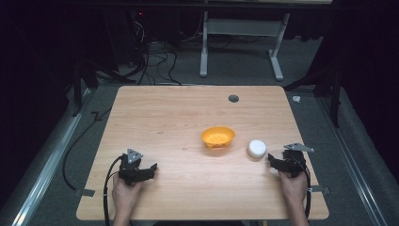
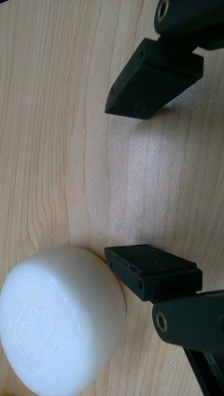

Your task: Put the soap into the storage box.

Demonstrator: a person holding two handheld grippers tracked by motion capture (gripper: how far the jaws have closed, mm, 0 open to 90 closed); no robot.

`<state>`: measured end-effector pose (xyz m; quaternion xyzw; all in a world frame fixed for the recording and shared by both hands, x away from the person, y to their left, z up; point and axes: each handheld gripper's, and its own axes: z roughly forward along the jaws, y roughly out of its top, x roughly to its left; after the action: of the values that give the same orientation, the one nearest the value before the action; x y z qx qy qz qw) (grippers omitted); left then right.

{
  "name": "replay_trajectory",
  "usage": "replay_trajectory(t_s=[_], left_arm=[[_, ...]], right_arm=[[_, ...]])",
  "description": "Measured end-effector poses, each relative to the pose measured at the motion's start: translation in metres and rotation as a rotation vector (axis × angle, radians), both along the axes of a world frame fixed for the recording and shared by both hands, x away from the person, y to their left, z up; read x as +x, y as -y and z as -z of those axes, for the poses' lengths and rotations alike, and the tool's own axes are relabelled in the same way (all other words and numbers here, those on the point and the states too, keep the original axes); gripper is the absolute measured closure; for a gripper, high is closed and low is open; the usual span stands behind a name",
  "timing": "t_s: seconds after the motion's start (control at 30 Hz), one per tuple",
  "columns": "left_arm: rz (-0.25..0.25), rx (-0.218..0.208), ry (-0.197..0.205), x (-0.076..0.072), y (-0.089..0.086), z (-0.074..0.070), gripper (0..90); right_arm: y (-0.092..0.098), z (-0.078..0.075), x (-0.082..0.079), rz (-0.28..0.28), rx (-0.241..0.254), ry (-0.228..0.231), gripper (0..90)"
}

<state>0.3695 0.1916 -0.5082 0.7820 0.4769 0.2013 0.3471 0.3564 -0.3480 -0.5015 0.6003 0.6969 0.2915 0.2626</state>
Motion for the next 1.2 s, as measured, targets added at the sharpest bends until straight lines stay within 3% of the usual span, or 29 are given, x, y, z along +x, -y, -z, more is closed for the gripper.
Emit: replay_trajectory(t_s=[0.57,0.7,1.2], left_arm=[[0.001,0.002,-0.001,0.000,0.000,0.000,19.7],[0.001,0.002,-0.001,0.000,0.000,0.000,19.7],[0.000,0.001,0.000,0.000,0.000,0.000,19.7]], right_arm=[[0.001,0.000,-0.001,-0.004,0.017,-0.003,27.0],[0.005,-0.002,-0.003,-0.007,0.059,-0.006,27.2],[-0.001,-0.004,-0.020,-0.038,0.080,0.051,25.3]])
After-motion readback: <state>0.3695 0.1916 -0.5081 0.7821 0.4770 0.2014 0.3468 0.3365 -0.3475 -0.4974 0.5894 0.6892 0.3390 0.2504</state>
